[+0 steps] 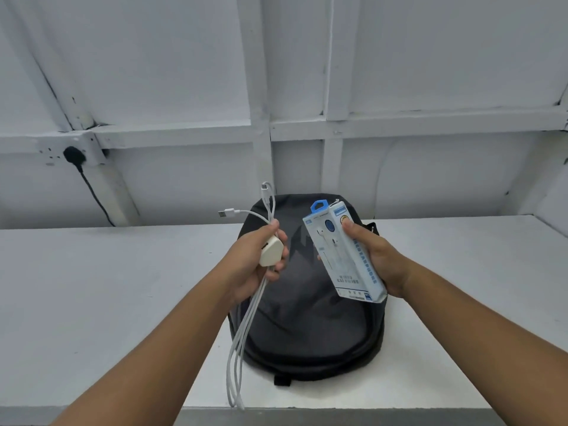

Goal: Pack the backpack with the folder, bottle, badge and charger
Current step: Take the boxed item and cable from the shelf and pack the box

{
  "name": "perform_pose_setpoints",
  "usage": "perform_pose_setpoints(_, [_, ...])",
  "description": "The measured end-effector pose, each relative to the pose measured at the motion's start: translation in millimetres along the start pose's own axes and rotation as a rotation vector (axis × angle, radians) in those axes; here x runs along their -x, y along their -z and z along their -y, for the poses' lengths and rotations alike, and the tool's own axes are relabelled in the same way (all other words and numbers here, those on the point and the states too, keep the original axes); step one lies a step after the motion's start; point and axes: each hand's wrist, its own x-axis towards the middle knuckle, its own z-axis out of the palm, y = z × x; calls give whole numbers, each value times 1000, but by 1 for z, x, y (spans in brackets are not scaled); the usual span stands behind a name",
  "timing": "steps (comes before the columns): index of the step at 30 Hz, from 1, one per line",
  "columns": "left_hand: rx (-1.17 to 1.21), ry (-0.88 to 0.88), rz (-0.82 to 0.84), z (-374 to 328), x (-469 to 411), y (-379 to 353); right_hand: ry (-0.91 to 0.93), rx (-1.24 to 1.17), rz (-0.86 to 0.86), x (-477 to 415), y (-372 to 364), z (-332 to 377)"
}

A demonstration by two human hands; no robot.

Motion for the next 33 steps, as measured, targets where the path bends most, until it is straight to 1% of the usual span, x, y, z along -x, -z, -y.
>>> perform_pose_setpoints(8, [-20,33,13,0,-14,16,8,-17,6,-13,-8,-2])
perform_pose_setpoints(14, [-41,36,8,-2,-10,33,37,43,43,-16,-21,2])
perform_pose_setpoints(16, [-93,33,-32,-2,-7,45,61,110,42,-18,-26,7])
perform_pose_setpoints(18, [-154,40,-135,2,-4,61,94,241,35,-23,-32,10])
perform_pose_setpoints(21, [-294,95,-320,17,-3,91,147,475,23,-30,-45,12])
perform_pose_setpoints(25, [-514,160,-410,42,-4,129,218,720,19,-34,-70,11])
perform_pose_setpoints(28, [-675,132,-488,61,-6,148,261,813,34,-35,-89,8])
perform_pose_setpoints(31, [-958,95,-576,82,-12,163,269,877,39,-38,-104,4])
perform_pose_setpoints(33, [-1095,118,-610,95,-17,172,277,930,33,-41,-111,3])
